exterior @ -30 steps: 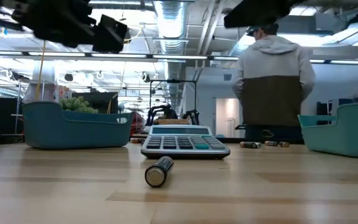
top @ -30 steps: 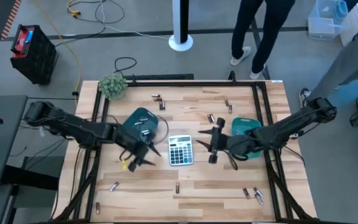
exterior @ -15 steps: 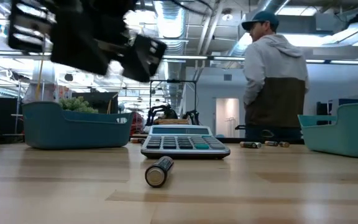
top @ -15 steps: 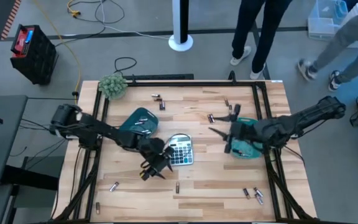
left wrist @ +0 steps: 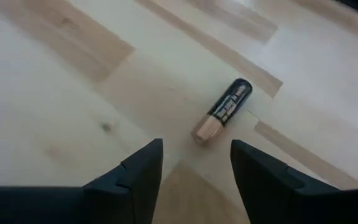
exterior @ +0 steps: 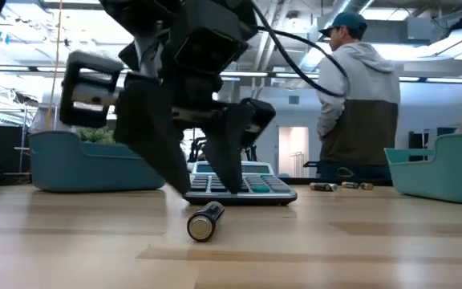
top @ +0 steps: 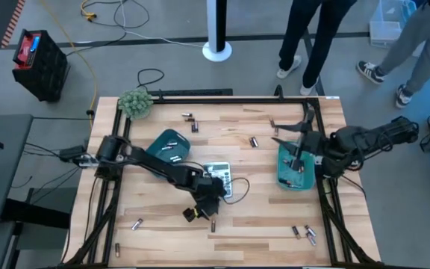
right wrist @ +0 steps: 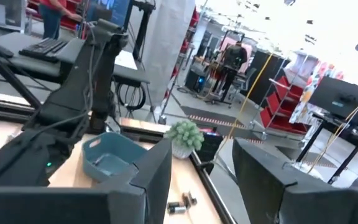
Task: Sort batteries
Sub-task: Put the brown/black battery into the green bin
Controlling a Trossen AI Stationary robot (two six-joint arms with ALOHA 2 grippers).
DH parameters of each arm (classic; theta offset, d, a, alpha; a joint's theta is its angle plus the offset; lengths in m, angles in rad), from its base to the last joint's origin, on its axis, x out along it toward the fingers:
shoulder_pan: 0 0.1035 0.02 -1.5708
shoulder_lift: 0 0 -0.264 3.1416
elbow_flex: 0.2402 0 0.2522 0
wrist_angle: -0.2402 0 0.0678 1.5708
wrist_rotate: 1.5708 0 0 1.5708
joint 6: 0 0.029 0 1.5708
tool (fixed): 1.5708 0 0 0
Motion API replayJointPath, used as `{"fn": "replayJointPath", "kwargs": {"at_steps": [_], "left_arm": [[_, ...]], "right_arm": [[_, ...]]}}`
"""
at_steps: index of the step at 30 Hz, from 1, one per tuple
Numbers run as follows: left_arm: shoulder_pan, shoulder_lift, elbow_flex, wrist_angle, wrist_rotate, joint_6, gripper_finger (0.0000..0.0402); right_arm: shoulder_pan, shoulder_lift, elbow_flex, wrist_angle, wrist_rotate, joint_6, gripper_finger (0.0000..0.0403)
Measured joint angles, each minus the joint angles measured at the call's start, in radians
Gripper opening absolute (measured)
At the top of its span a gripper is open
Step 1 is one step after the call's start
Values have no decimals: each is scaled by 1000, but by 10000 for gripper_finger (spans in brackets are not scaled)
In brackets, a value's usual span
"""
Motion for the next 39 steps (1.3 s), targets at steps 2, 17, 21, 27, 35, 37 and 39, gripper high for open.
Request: {"fn": "replayJointPath", "kwargs": {"at_steps": [2, 17, 21, 27, 35, 37, 39], "left_arm": [[-10, 28, 13, -10, -2, 6, 174], [-40, 93, 25, 65, 74, 77, 171], [-34, 122, 26, 100, 118, 77, 170], [-33, 124, 25, 122, 134, 118, 132], [-21, 126, 25, 101, 129, 128, 43], [-17, 125, 25, 101, 117, 130, 43], [-10, 124, 24, 115, 114, 130, 43]], "right_arm": [[0, -24, 0, -34, 0, 28, 185], [0, -43, 0, -138, -1, 122, 185], [0, -45, 0, -137, -1, 126, 185], [0, -44, 0, -136, 0, 127, 185], [0, -44, 0, -132, 0, 127, 185], [0, -44, 0, -130, 0, 127, 185], [0, -44, 0, -128, 0, 127, 185]]}}
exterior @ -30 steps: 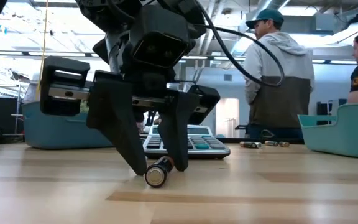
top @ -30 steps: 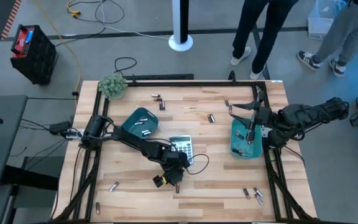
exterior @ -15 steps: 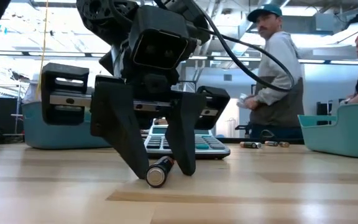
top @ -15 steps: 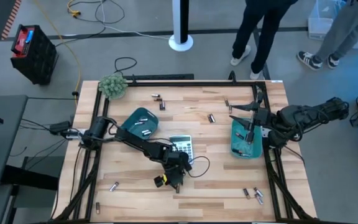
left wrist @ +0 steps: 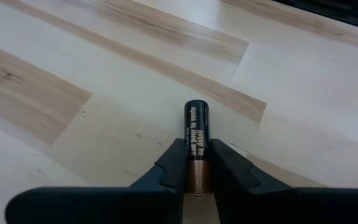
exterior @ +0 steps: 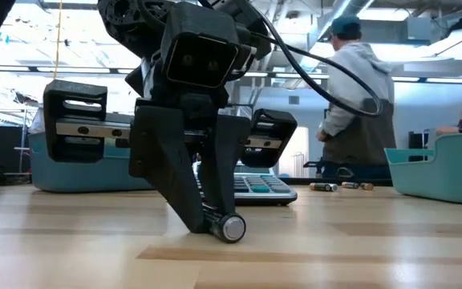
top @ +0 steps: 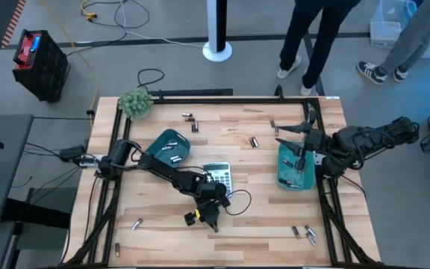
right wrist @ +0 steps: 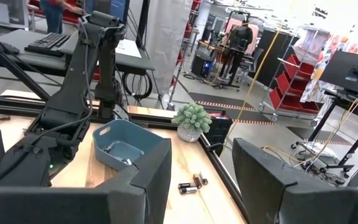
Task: Sort batteries
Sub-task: Put the brown/black battery into the green bin
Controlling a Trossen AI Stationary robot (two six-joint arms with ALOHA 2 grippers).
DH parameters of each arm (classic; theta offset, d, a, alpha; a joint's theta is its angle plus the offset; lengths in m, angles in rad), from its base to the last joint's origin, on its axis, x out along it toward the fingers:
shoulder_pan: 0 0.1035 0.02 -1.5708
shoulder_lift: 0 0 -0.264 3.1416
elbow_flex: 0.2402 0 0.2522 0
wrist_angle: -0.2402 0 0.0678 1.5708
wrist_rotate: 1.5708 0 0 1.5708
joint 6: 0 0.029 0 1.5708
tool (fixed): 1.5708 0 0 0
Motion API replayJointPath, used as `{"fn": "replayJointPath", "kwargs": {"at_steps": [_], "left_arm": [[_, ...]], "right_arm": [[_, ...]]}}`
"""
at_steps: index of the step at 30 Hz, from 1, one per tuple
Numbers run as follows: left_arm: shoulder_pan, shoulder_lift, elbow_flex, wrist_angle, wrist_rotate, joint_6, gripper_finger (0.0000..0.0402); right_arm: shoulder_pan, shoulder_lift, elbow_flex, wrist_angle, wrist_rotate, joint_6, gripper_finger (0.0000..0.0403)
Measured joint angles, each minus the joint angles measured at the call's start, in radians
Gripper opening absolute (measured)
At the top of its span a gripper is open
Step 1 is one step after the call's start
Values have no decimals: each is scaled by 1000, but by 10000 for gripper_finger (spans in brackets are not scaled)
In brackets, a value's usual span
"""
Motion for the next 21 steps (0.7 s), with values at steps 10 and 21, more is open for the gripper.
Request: {"fn": "replayJointPath", "kwargs": {"at_steps": [10, 21], "left_arm": [[64, 8, 56, 143, -70, -78, 43], [182, 8, 208, 237, -129, -147, 43]], "right_arm": [[0, -2, 0, 17, 0, -8, 185], [2, -2, 0, 162, 1, -134, 185]]}}
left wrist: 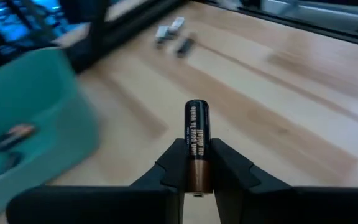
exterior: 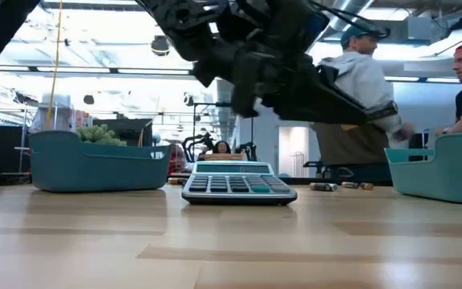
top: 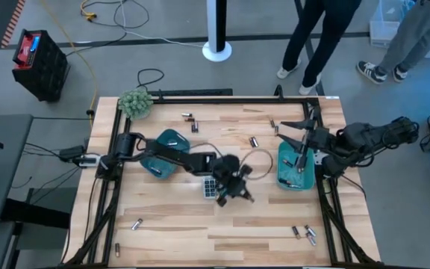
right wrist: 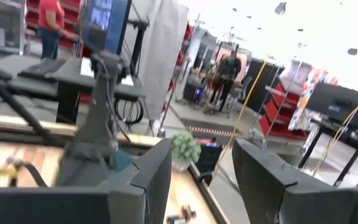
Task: Sort batteries
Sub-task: Put the brown/black battery into the green bin
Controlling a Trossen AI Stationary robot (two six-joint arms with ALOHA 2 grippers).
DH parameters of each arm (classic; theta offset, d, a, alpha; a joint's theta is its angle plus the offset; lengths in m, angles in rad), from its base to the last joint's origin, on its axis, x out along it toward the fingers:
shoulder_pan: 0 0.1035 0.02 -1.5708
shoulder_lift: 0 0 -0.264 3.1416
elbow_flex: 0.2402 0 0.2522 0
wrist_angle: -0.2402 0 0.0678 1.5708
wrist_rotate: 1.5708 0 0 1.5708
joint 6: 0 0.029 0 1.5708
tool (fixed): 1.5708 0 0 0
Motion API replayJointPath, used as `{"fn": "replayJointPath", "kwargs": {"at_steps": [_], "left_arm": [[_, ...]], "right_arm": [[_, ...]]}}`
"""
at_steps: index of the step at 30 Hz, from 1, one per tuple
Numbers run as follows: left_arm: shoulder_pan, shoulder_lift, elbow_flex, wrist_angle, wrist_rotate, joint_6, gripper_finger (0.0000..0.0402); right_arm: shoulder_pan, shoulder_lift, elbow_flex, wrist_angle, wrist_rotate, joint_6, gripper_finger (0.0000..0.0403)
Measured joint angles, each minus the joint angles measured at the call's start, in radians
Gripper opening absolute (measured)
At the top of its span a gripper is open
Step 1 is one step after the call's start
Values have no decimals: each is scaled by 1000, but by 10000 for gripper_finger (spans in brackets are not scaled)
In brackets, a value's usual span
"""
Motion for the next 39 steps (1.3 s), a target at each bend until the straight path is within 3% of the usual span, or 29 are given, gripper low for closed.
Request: {"fn": "replayJointPath", "kwargs": {"at_steps": [11, 23, 34, 39], "left_arm": [[137, 4, 201, 21, 5, -135, 43], [154, 322, 612, -22, -14, -329, 43], [151, 504, 876, -79, -29, -410, 43], [152, 540, 906, -55, -44, -422, 43]], "right_arm": [[0, 14, 0, 43, -1, -24, 185], [45, 13, -1, 178, -5, -99, 185], [71, 8, 0, 182, -4, -96, 185], [70, 8, 0, 186, -4, -95, 185]]}}
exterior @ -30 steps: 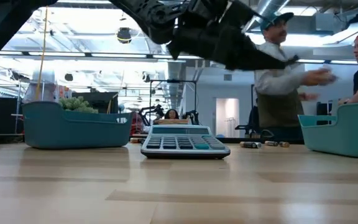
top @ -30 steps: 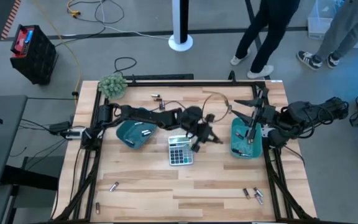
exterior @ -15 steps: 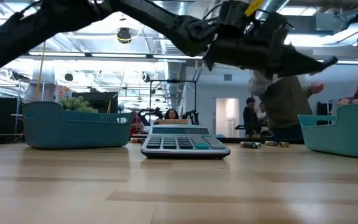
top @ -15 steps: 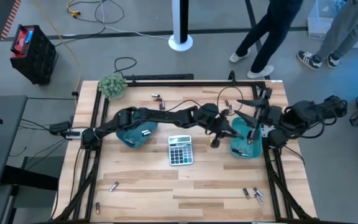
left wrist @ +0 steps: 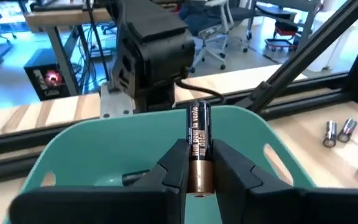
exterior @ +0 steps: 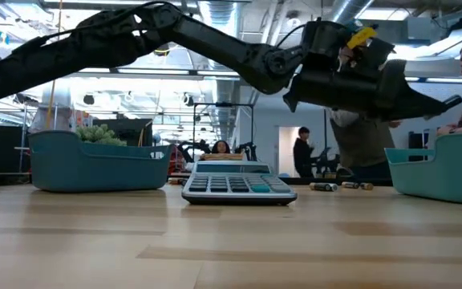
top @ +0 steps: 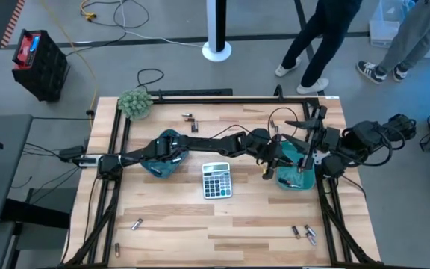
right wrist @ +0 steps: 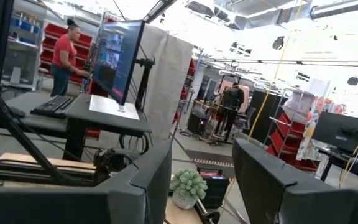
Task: Sort batteries
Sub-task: Put the brown/black battery into the green bin
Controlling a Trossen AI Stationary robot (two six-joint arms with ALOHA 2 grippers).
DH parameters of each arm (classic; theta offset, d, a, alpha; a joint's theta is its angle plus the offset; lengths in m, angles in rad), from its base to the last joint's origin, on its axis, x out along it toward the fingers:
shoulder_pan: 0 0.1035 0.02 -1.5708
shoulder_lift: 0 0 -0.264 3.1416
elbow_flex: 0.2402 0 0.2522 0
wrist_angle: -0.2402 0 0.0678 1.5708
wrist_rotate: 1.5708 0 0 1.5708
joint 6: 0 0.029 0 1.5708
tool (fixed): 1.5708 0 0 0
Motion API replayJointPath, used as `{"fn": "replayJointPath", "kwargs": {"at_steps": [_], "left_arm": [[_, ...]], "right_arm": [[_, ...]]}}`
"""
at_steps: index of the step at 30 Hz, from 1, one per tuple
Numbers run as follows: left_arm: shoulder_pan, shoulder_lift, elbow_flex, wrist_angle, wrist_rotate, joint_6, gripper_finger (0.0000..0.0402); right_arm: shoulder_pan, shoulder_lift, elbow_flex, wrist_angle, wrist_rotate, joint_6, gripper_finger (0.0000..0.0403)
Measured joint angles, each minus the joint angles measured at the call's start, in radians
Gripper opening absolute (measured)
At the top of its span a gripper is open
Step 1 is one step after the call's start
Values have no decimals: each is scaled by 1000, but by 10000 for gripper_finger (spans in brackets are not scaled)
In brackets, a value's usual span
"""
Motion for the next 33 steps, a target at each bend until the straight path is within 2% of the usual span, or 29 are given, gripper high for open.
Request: {"fn": "replayJointPath", "kwargs": {"at_steps": [14, 26, 33], "left_arm": [[6, -4, 0, 1, -15, -12, 43], [2, -4, 0, 73, -31, -21, 43], [2, -4, 0, 33, -31, -40, 43]], "right_arm": [[0, 0, 0, 18, 2, 3, 185], [0, 0, 0, 20, 3, 3, 185], [0, 0, 0, 21, 3, 3, 185]]}}
